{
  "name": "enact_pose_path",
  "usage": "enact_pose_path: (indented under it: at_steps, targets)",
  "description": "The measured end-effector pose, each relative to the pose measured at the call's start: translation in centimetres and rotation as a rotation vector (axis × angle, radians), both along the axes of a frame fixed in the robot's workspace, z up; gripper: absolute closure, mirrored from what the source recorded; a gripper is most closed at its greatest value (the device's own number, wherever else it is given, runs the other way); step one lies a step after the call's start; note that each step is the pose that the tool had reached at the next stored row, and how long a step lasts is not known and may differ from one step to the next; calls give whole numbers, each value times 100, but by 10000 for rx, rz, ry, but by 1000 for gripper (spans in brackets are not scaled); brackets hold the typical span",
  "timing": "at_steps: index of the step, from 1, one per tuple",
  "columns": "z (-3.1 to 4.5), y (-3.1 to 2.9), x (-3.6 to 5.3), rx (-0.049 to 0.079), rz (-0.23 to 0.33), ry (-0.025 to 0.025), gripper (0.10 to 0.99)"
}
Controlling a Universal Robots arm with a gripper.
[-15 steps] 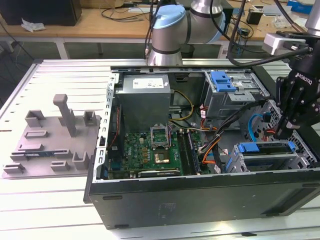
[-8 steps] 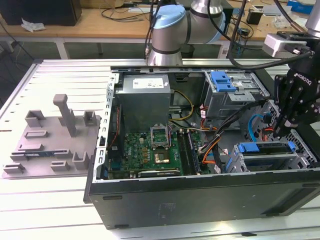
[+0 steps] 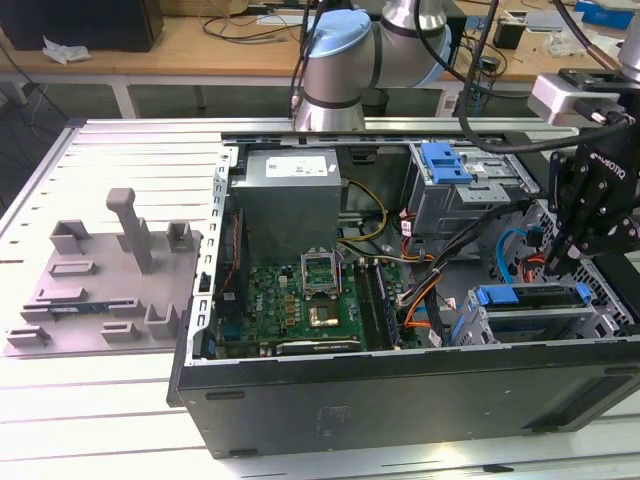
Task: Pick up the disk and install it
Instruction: 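Insert the first disk wire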
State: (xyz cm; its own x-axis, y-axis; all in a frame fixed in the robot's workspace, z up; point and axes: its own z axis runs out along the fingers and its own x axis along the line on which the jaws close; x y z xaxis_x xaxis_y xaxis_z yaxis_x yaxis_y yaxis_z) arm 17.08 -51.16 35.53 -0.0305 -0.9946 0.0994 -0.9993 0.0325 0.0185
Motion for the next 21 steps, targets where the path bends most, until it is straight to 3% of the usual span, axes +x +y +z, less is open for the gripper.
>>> enact_pose_path:
  at_steps: [3, 14, 17, 19, 21]
  targets:
    - [-1, -77, -6, 177, 26, -5, 918]
    - [0, -95, -7, 210, 32, -5, 918]
    - [-1, -131, -8, 401, 32, -5, 918]
    - [-3, -164, -8, 718, 32, -5, 918]
    - [-4, -176, -8, 752, 32, -7, 918]
